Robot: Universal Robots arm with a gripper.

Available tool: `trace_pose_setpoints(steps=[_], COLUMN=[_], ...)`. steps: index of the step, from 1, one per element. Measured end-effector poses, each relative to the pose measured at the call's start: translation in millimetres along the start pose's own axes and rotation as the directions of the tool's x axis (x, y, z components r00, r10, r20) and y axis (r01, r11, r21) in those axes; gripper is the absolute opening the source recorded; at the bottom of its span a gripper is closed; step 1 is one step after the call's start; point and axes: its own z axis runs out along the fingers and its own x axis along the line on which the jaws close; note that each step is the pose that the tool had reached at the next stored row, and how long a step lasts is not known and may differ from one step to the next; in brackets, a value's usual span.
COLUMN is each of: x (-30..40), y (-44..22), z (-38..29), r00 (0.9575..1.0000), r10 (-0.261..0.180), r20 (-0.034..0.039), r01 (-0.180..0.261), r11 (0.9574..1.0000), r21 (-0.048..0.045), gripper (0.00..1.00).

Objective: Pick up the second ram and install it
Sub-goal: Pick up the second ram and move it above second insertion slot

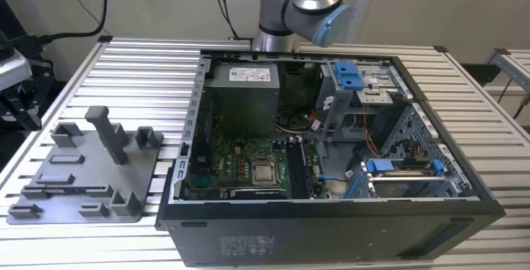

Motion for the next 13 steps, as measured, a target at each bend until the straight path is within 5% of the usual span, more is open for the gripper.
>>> trace_pose_setpoints(steps=[6, 13], x=[0.1, 0.2], y=[0.1, 0.0], z=[1.4, 2.8], r00=[0.994, 0.9746], r10=[-0.109, -0.224], r20=[-0.002, -0.005], r01=[0.109, 0.224], r11=[0.994, 0.9746], r21=[-0.0024, -0.006], gripper=[0.11, 0.11])
